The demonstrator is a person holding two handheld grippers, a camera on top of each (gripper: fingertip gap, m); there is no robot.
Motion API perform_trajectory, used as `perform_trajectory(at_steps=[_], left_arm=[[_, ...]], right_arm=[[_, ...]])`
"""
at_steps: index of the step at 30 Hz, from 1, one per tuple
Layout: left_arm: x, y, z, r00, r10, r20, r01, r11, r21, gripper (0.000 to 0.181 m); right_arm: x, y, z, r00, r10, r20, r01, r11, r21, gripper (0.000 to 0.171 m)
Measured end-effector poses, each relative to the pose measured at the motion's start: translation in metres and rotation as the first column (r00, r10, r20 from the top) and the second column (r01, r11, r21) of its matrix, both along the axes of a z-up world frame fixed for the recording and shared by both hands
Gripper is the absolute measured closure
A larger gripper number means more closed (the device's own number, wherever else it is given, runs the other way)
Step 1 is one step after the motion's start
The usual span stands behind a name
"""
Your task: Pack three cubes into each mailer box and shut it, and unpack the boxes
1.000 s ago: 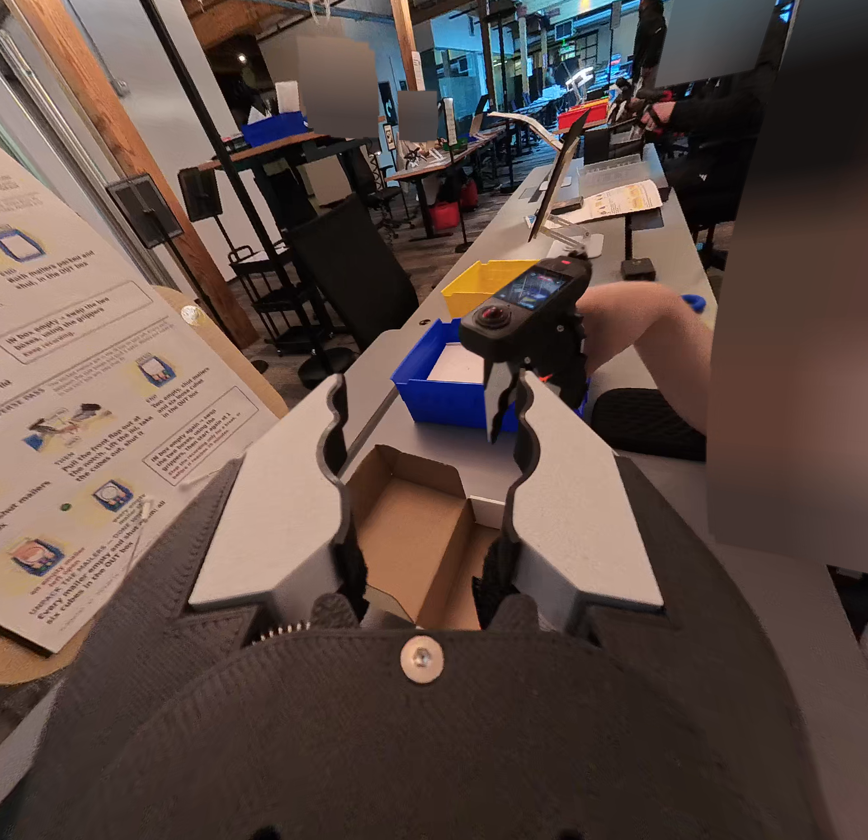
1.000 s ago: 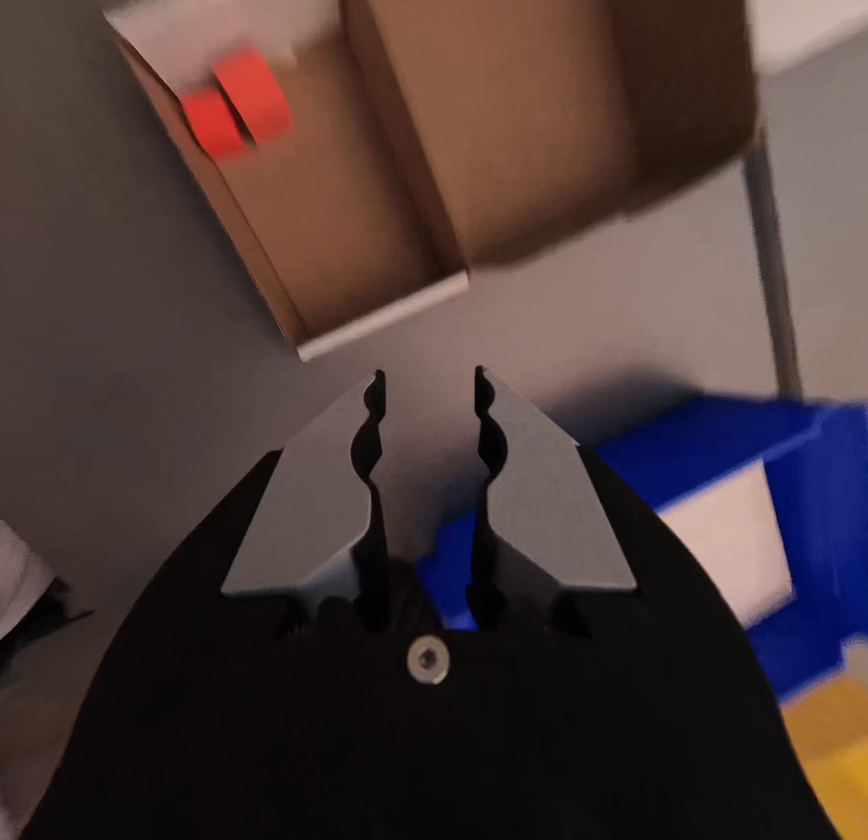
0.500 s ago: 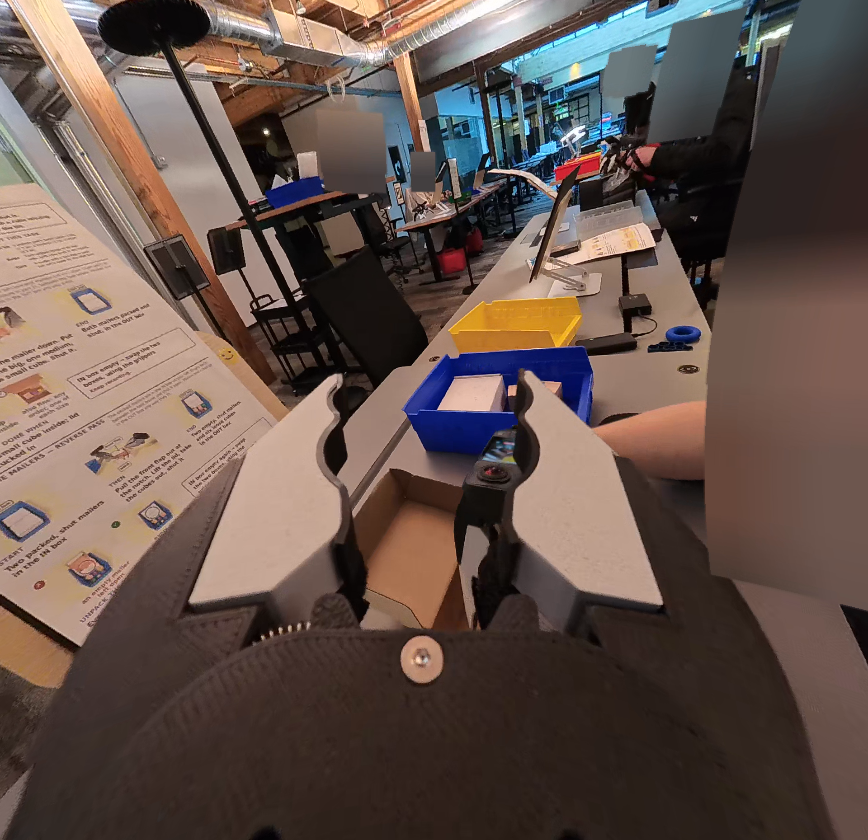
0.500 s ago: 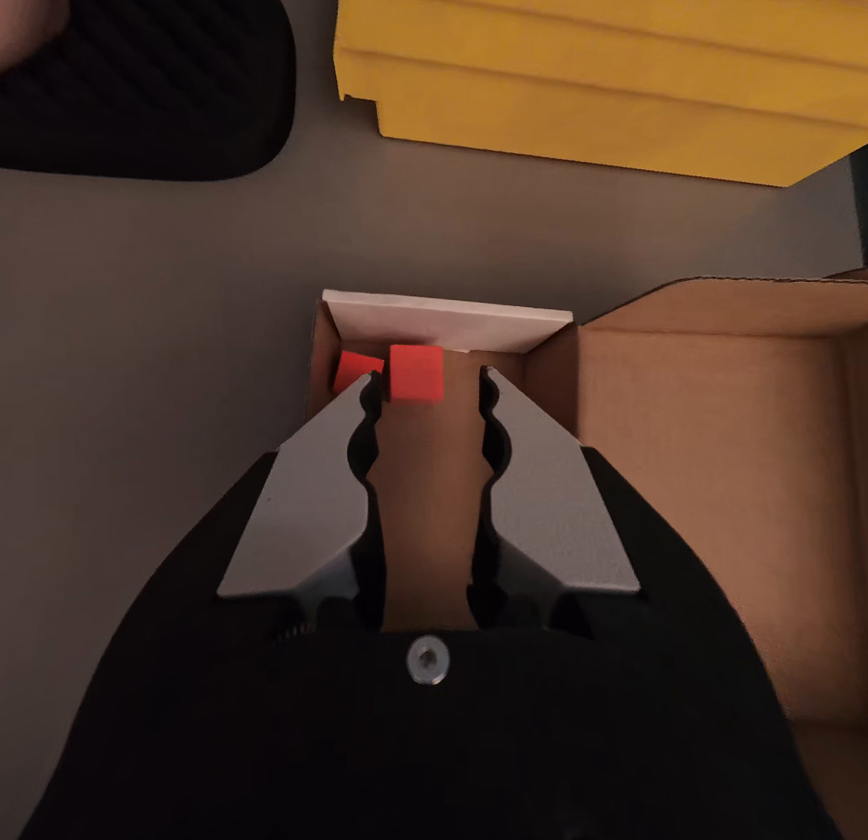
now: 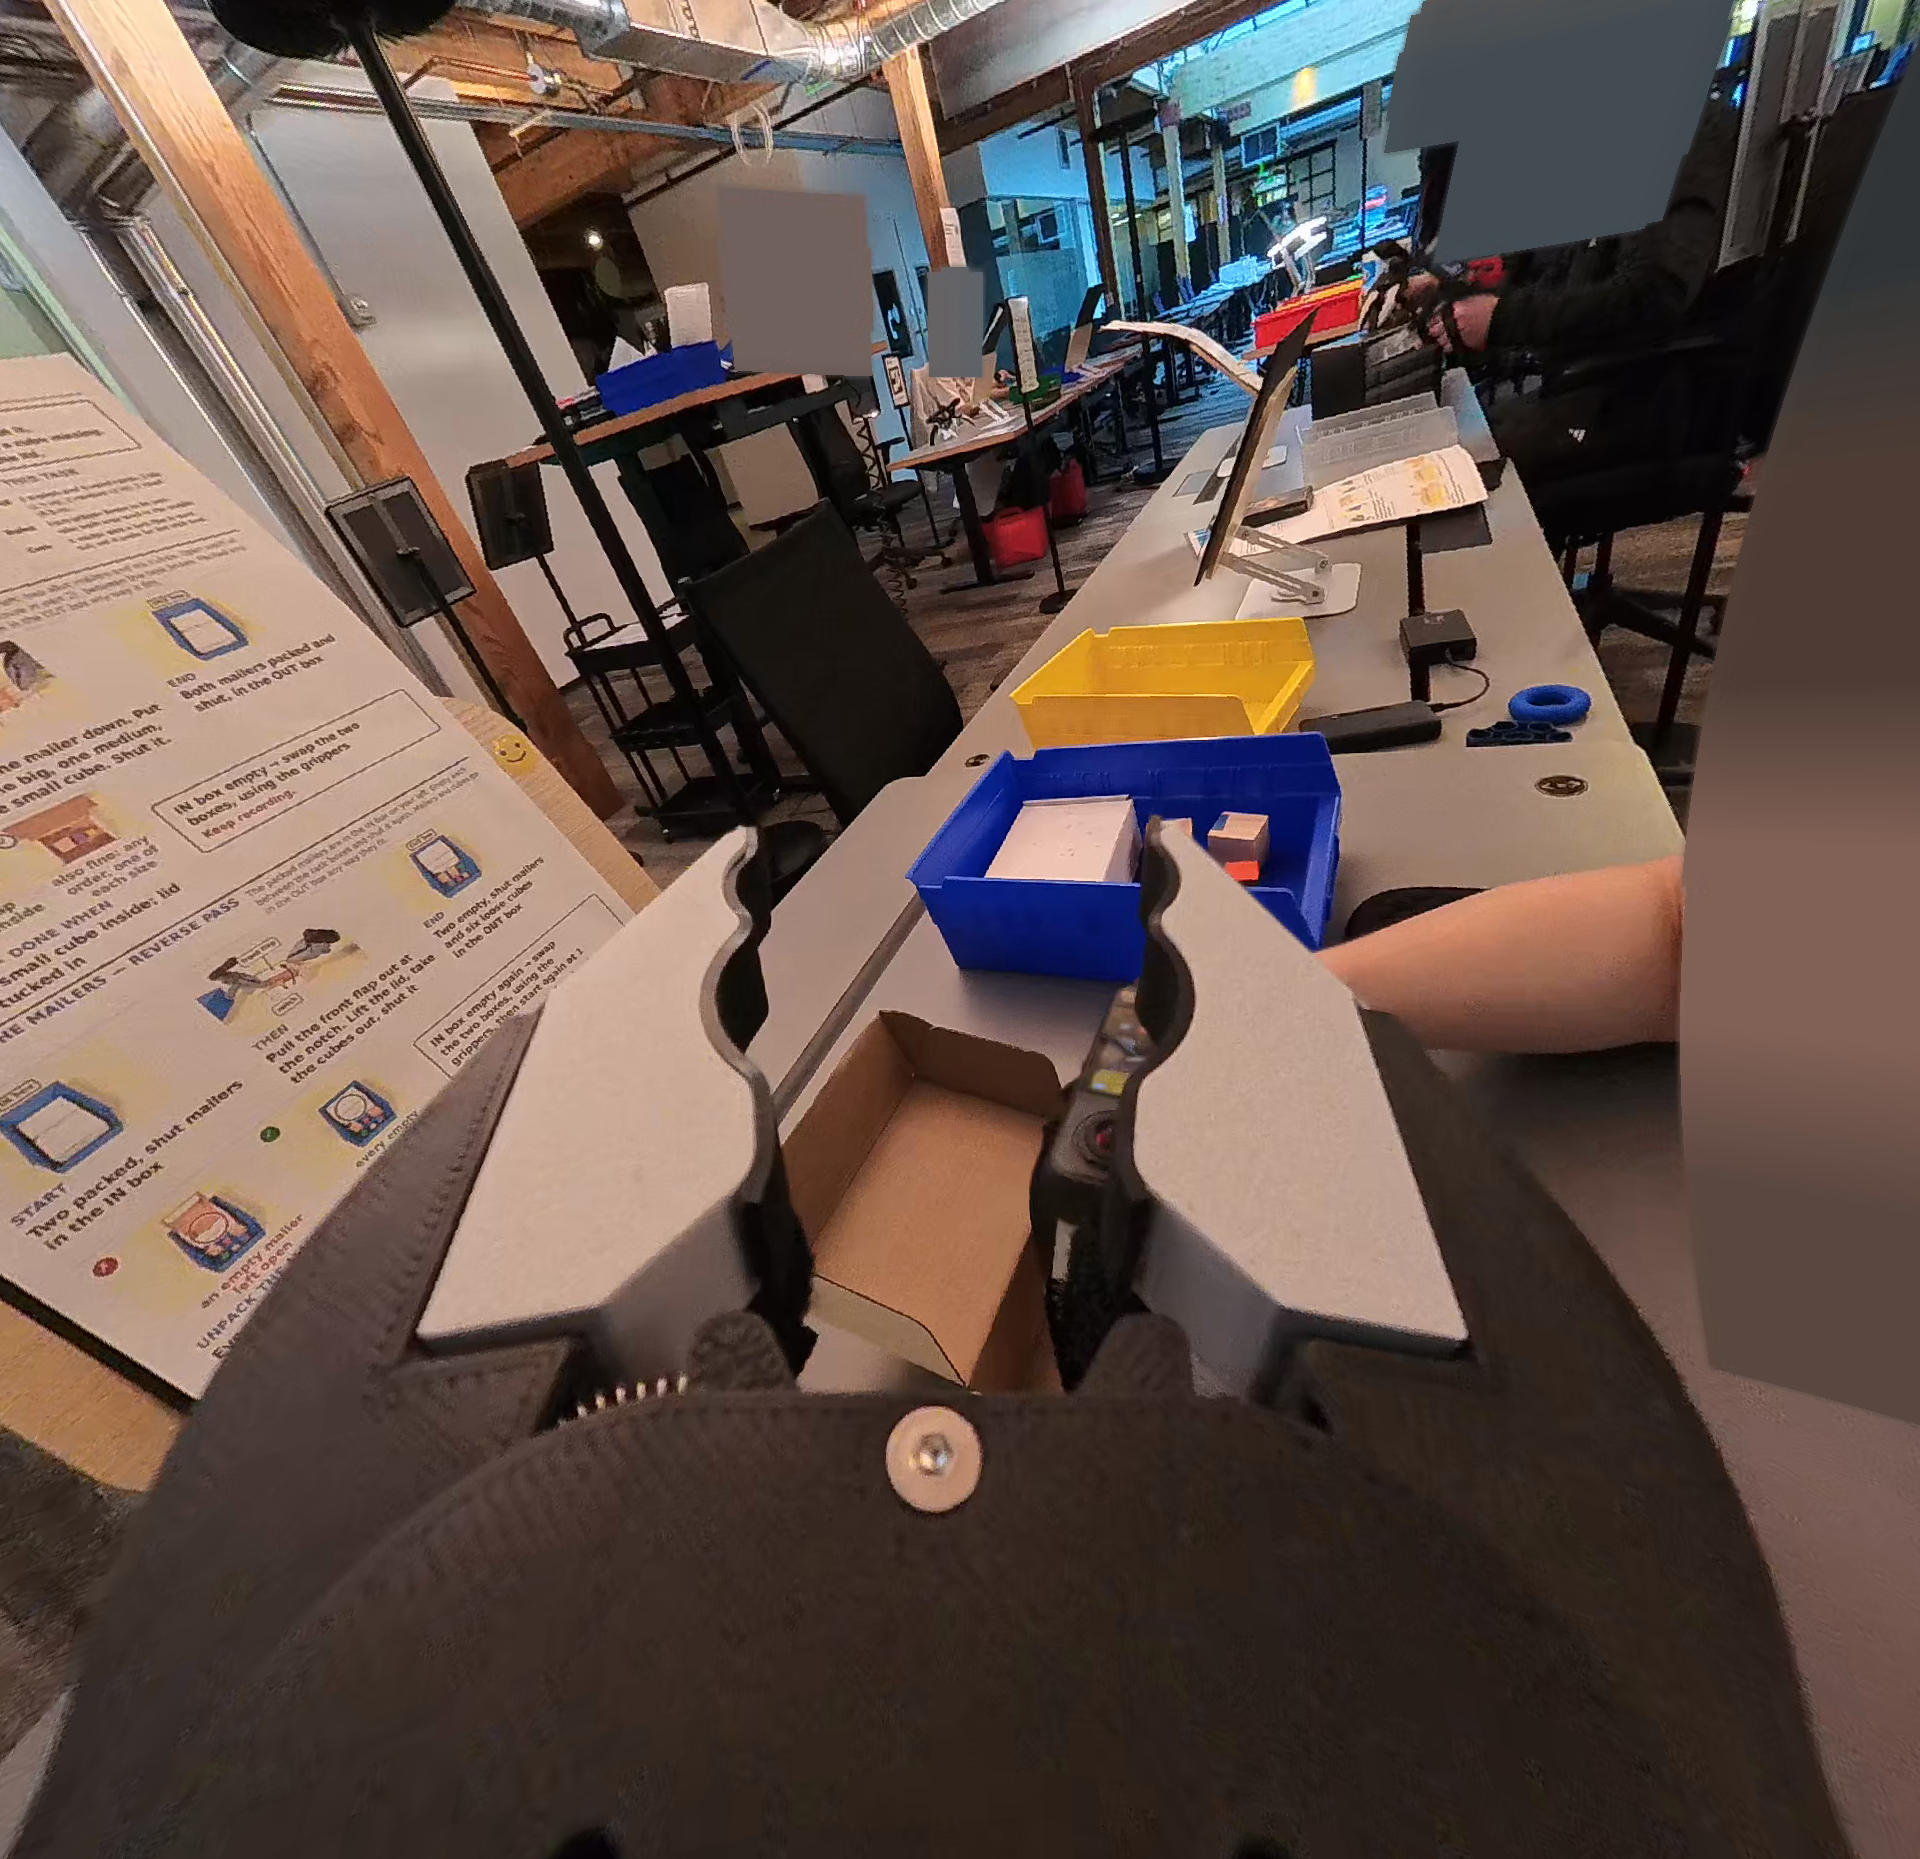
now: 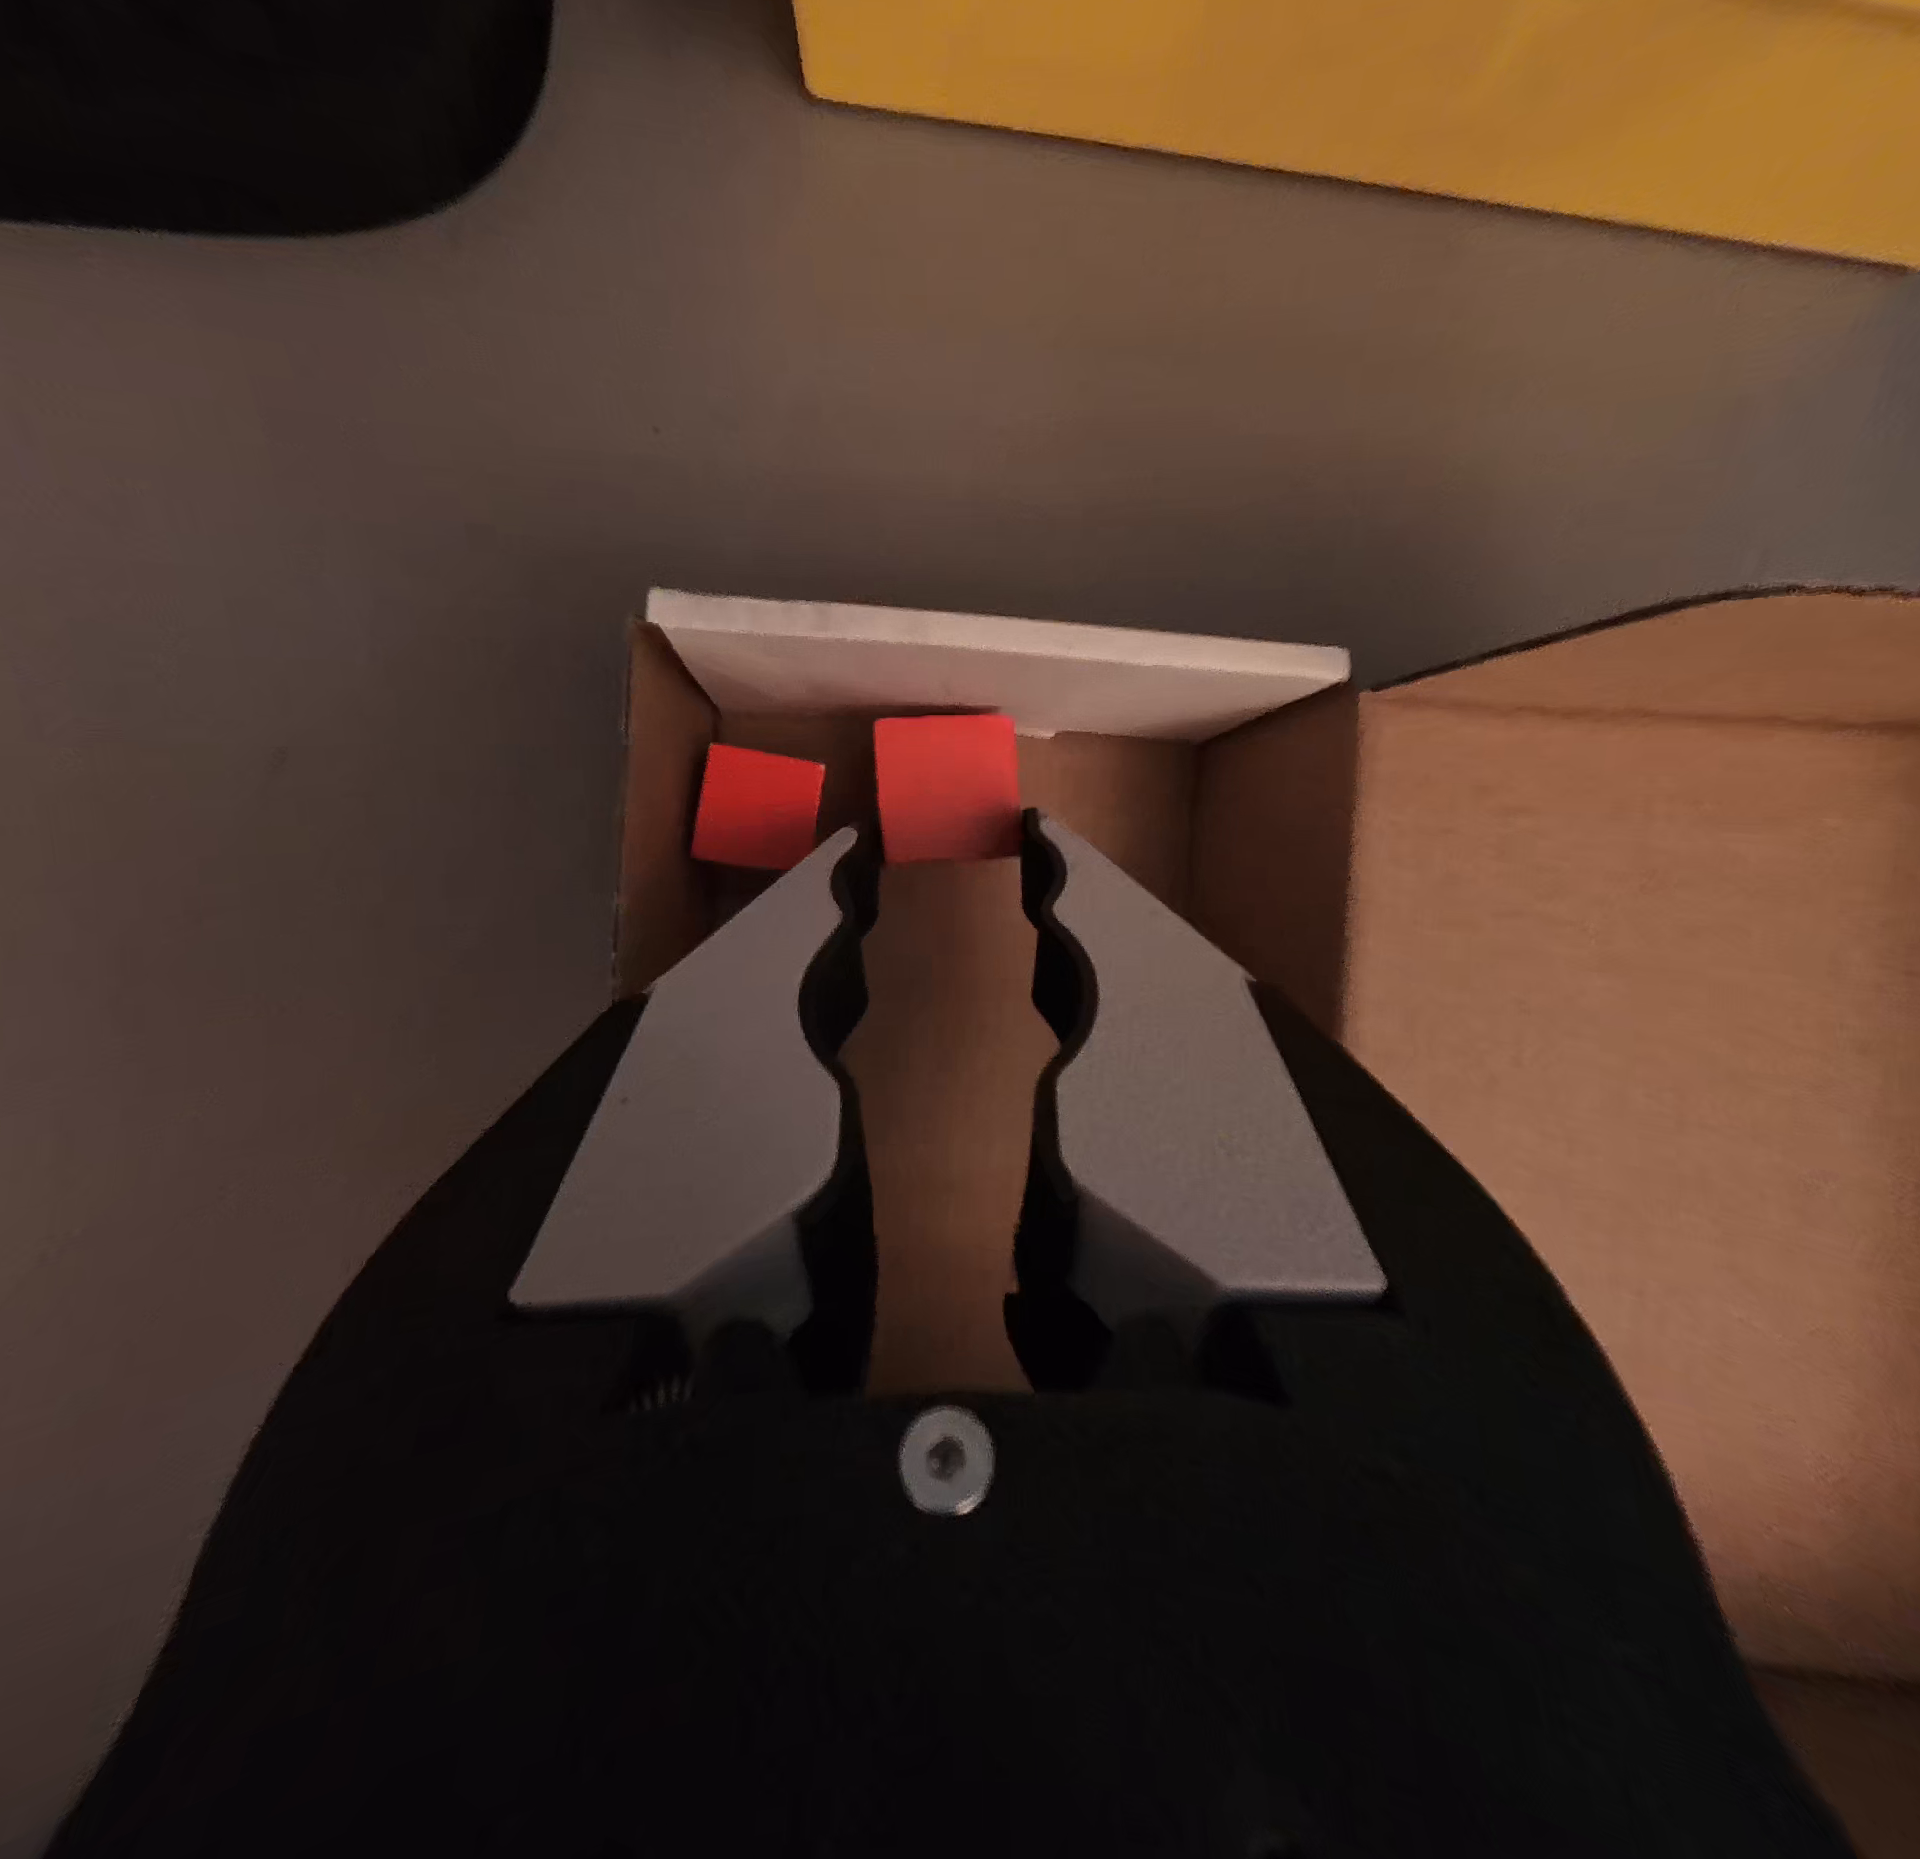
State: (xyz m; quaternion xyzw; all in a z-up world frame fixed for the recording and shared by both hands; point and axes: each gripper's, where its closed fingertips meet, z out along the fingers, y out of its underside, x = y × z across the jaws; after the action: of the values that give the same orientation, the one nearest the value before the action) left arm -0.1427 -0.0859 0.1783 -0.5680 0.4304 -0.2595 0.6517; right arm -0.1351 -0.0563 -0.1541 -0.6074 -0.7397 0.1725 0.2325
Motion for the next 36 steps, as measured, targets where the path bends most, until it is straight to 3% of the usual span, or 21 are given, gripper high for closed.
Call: perform_trajectory(at_steps=[4, 7, 10, 13, 17, 22, 25, 29, 36], left_arm=[[0.002, 0.002, -0.001, 1.000, 0.005, -0.008, -0.005, 1.000, -0.003, 0.110], [0.003, 0.001, -0.001, 1.000, 0.006, -0.009, -0.006, 1.000, -0.005, 0.110], [0.002, -0.002, 0.000, 1.000, 0.004, -0.012, -0.004, 1.000, 0.005, 0.111], [0.000, -0.006, 0.003, 1.000, -0.001, -0.002, 0.001, 1.000, 0.013, 0.111], [-0.001, -0.006, 0.004, 1.000, -0.005, 0.004, 0.005, 1.000, 0.013, 0.111], [0.006, -0.003, -0.002, 1.000, -0.007, -0.017, 0.007, 1.000, -0.004, 0.111], [0.009, -0.002, -0.005, 0.999, 0.000, -0.041, 0.000, 1.000, -0.002, 0.111], [0.012, -0.002, -0.008, 0.999, -0.007, -0.053, 0.007, 1.000, -0.003, 0.111], [0.015, 0.001, -0.013, 0.997, -0.005, -0.078, 0.004, 1.000, -0.011, 0.110]], right_arm=[[0.002, 0.004, 0.029, 0.998, 0.001, -0.058, 0.002, 0.999, 0.051, 0.145], [0.036, 0.021, 0.077, 0.997, -0.049, -0.056, 0.059, 0.981, 0.183, 0.145], [0.110, 0.038, 0.128, 0.979, -0.201, -0.032, 0.203, 0.948, 0.245, 0.145], [0.216, 0.057, 0.149, 0.872, -0.489, 0.008, 0.475, 0.850, 0.228, 0.145], [0.314, 0.069, 0.116, 0.690, -0.706, 0.158, 0.700, 0.707, 0.099, 0.145], [0.373, 0.080, 0.041, 0.487, -0.730, 0.480, 0.833, 0.553, -0.003, 0.144], [0.382, 0.082, 0.019, 0.480, -0.703, 0.525, 0.844, 0.533, -0.058, 0.144], [0.402, 0.088, 0.008, 0.396, -0.725, 0.564, 0.884, 0.466, -0.022, 0.144], [0.398, 0.100, 0.008, 0.379, -0.758, 0.531, 0.900, 0.435, -0.021, 0.136]])
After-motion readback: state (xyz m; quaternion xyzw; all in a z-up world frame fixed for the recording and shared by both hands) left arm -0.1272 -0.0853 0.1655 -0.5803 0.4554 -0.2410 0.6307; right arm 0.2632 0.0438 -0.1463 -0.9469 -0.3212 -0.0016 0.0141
